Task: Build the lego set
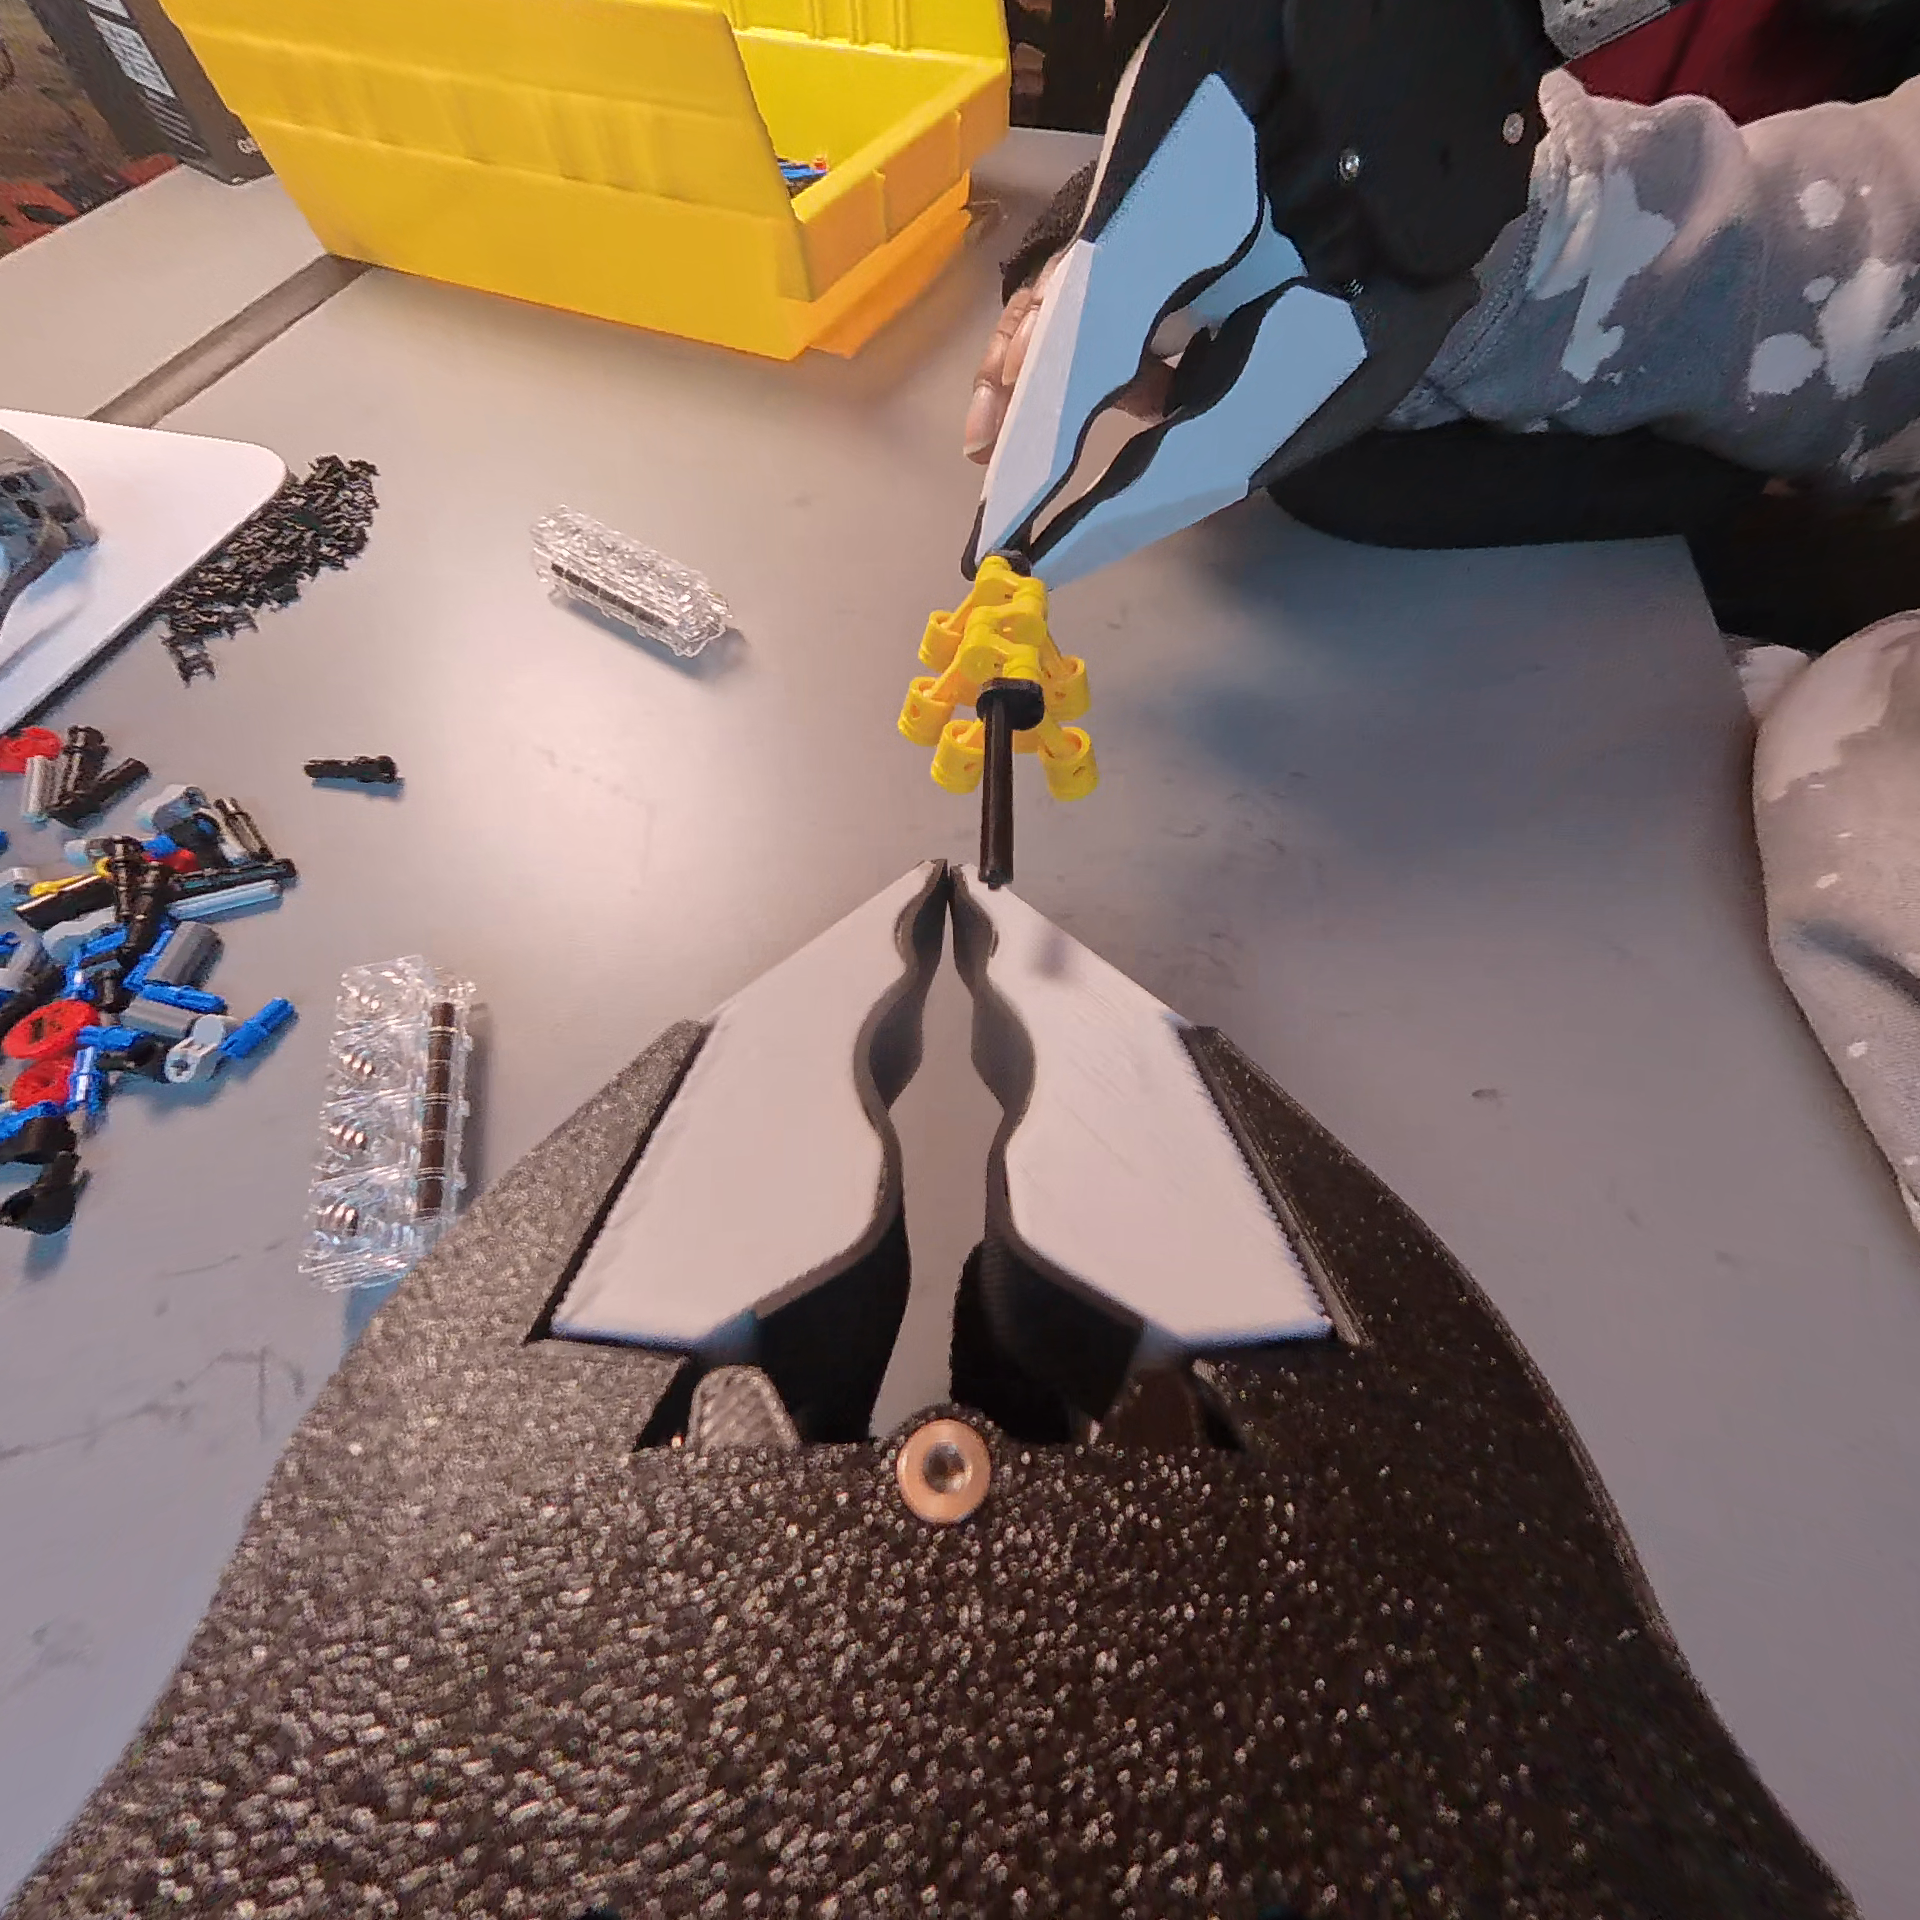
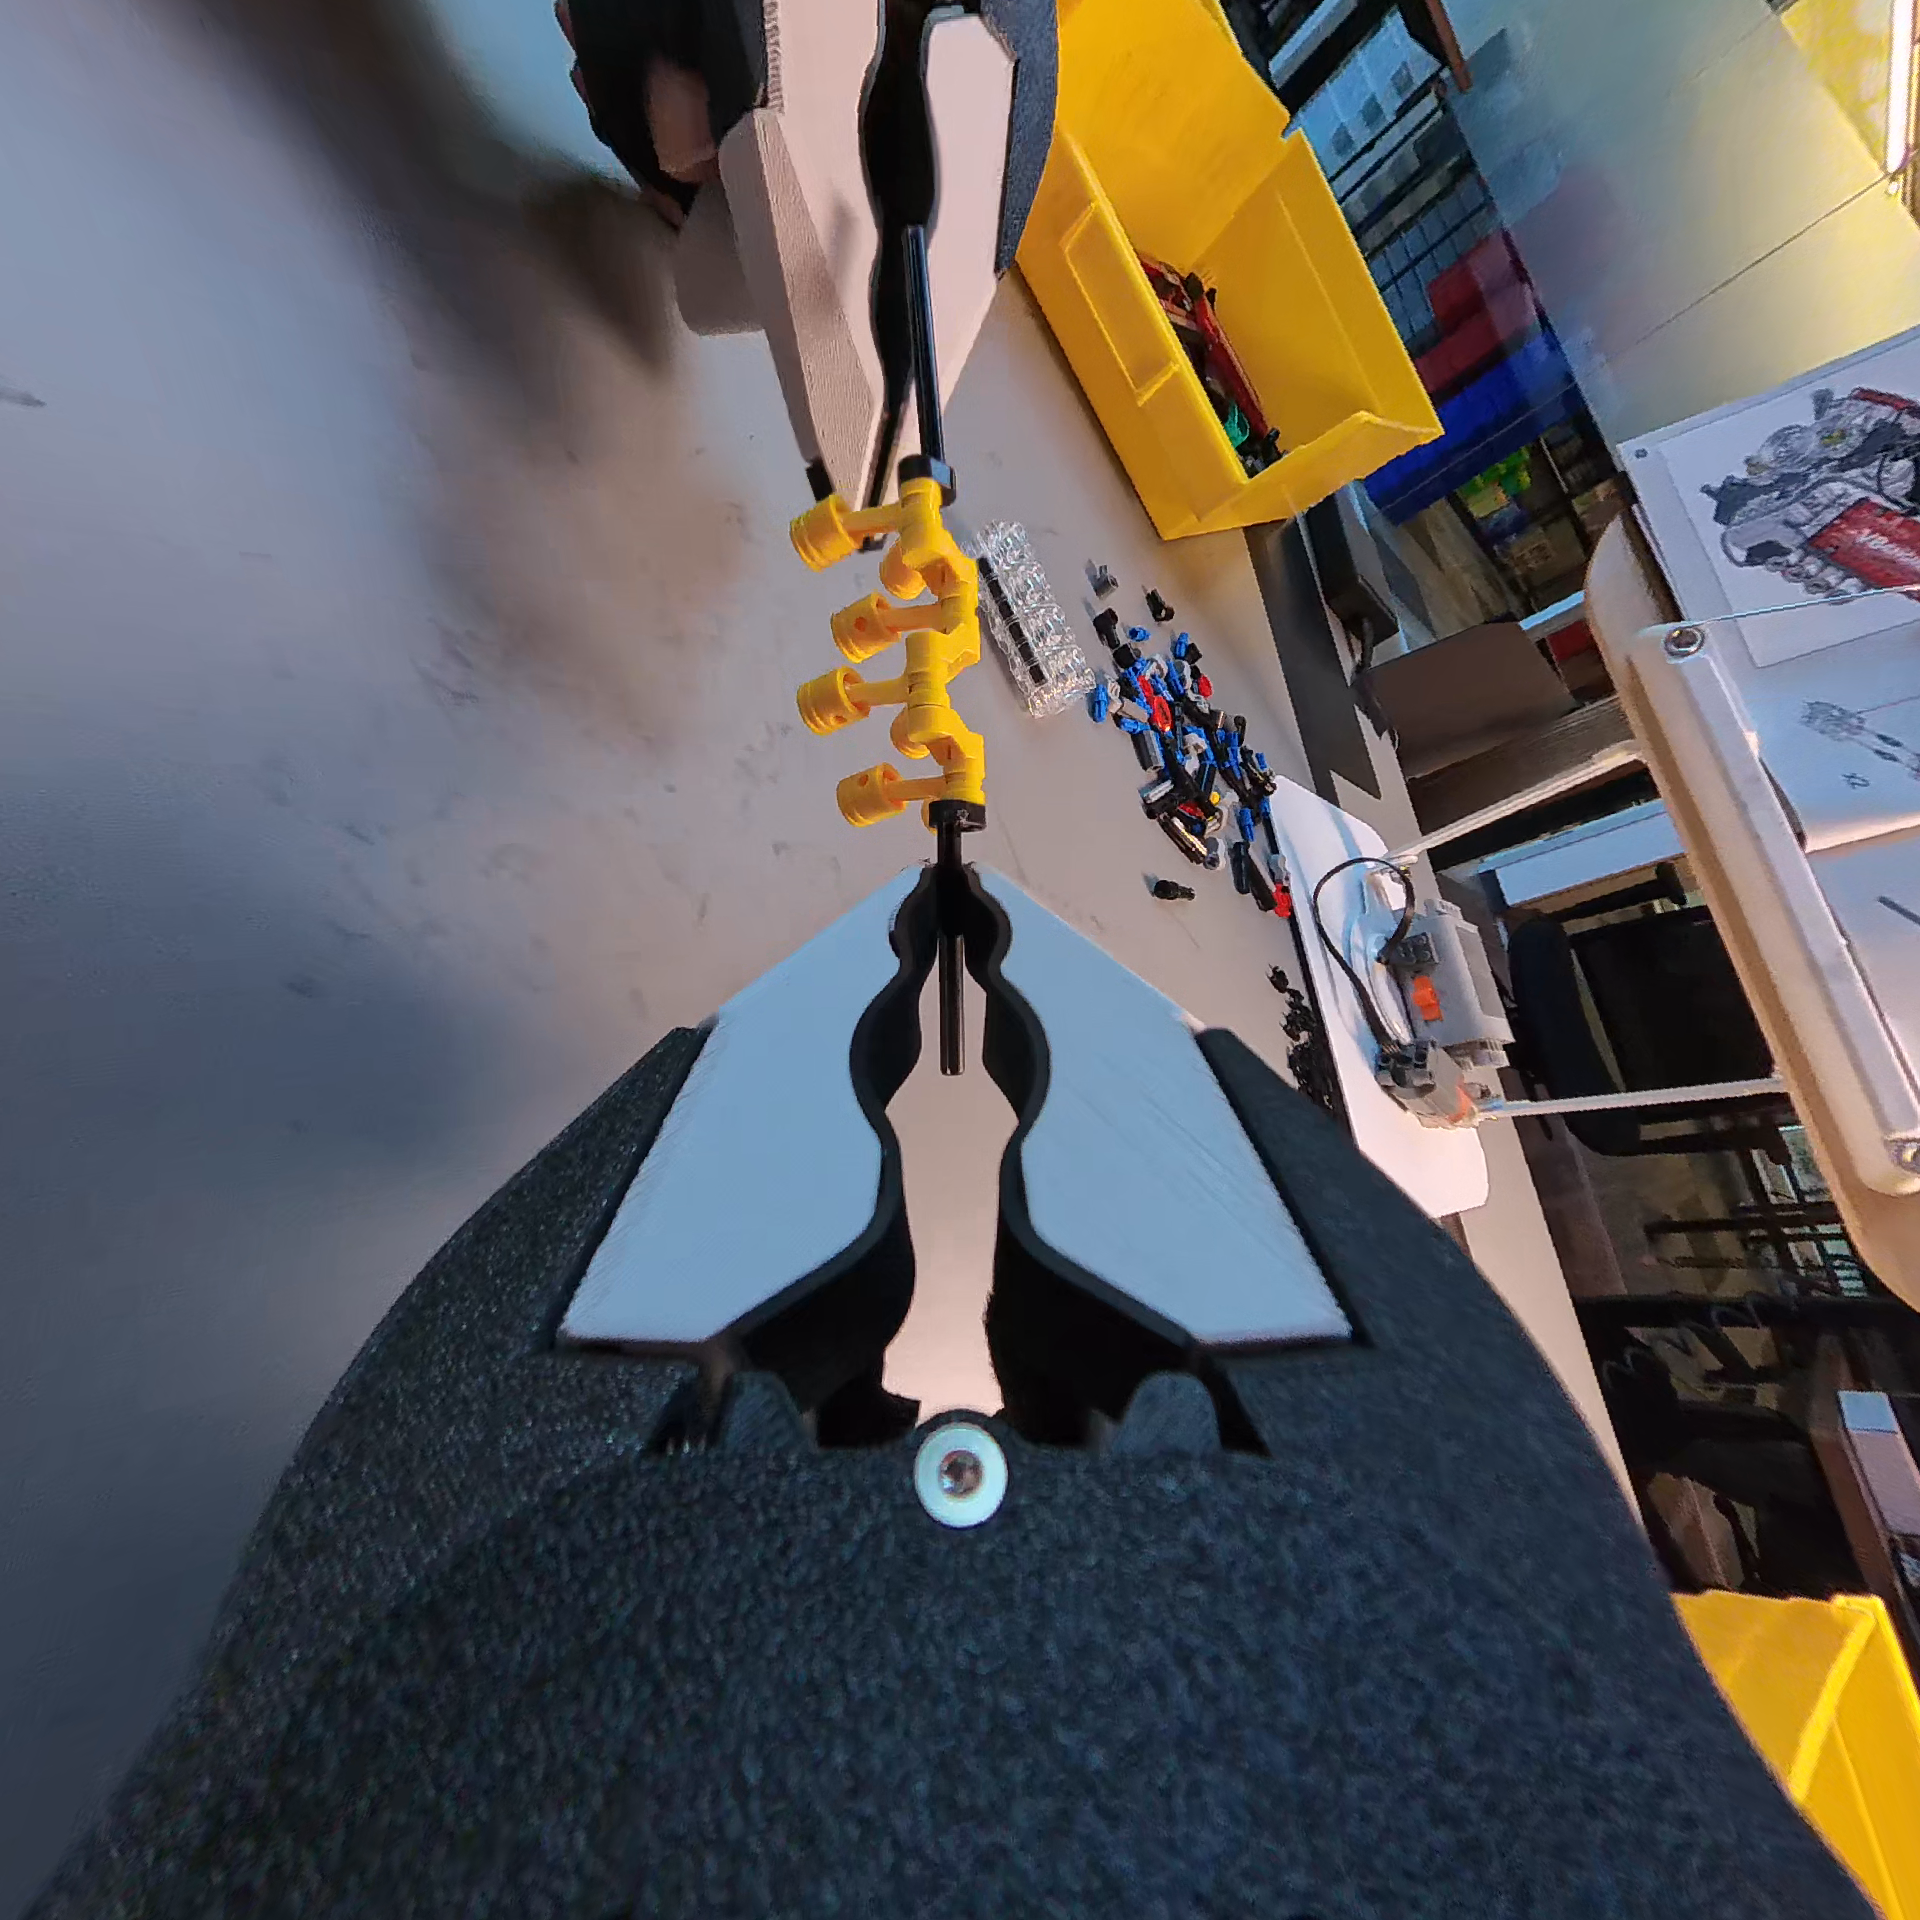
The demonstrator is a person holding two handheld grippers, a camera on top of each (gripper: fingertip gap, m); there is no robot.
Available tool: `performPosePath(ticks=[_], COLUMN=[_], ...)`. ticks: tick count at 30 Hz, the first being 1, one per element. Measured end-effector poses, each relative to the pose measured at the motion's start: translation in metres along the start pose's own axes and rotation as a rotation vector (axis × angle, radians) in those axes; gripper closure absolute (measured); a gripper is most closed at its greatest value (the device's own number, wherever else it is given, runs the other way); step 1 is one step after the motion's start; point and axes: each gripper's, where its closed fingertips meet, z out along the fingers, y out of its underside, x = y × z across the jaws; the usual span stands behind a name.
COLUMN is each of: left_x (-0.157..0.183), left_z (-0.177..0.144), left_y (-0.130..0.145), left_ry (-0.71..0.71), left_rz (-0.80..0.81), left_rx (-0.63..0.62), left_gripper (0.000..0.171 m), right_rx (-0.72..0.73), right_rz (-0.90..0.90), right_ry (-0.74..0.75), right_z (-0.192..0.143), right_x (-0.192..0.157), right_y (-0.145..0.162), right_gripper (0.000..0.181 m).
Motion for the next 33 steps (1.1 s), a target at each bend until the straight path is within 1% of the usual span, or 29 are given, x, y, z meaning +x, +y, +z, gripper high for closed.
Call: performPosePath(ticks=[5, 6, 8, 10, 12, 13, 14, 16, 17, 20, 26, 27, 29, 31, 33], left_x=[-0.014, -0.016, -0.018, -0.019, -0.018, -0.016, -0.016, -0.013, -0.012, -0.012, -0.016, -0.017, -0.017, -0.017, -0.016], left_z=[-0.003, -0.004, -0.005, -0.005, -0.005, -0.005, -0.004, -0.001, 0.0, 0.002, -0.001, -0.002, -0.002, -0.002, -0.003], left_y=[0.0, 0.0, -0.001, -0.002, -0.003, -0.002, 0.0, 0.005, 0.007, 0.01, 0.007, 0.007, 0.006, 0.004, 0.002], left_ry=[-0.083, -0.1, -0.117, -0.113, -0.1, -0.094, -0.093, -0.086, -0.082, -0.09, -0.107, -0.115, -0.116, -0.114, -0.112], left_rz=[0.015, 0.024, 0.024, 0.009, 0.002, 0.001, 0.004, 0.023, 0.035, 0.041, 0.027, 0.029, 0.031, 0.028, 0.023], left_rx=[0.006, 0.012, 0.02, 0.026, 0.031, 0.027, 0.016, -0.018, -0.029, -0.058, -0.035, -0.031, -0.023, -0.014, -0.001], left_gripper=[0.171, 0.168, 0.149, 0.138, 0.133, 0.133, 0.136, 0.163, 0.171, 0.171, 0.171, 0.168, 0.153, 0.144, 0.141], right_rx=[0.008, 0.004, -0.007, -0.008, -0.008, -0.007, -0.005, 0.001, 0.004, 0.011, 0.015, 0.015, 0.014, 0.013, 0.01], right_rz=[-0.002, -0.004, -0.013, -0.017, -0.018, -0.02, -0.02, -0.02, -0.021, -0.016, -0.011, -0.011, -0.01, -0.011, -0.01], right_ry=[0.023, 0.026, 0.027, 0.027, 0.026, 0.024, 0.021, 0.024, 0.026, 0.035, 0.049, 0.05, 0.049, 0.051, 0.056], right_z=[-0.001, -0.001, 0.0, 0.0, 0.0, 0.0, 0.0, 0.0, 0.0, -0.001, -0.001, -0.001, -0.001, -0.001, -0.001], right_x=[0.005, 0.006, 0.005, 0.005, 0.005, 0.005, 0.004, 0.004, 0.005, 0.006, 0.009, 0.009, 0.008, 0.009, 0.009], right_y=[-0.001, 0.0, 0.002, 0.003, 0.003, 0.002, 0.002, 0.001, 0.001, 0.0, 0.0, 0.0, 0.001, 0.001, 0.001], right_gripper=[0.179, 0.179, 0.179, 0.179, 0.179, 0.179, 0.179, 0.179, 0.179, 0.179, 0.179, 0.179, 0.179, 0.179, 0.179])
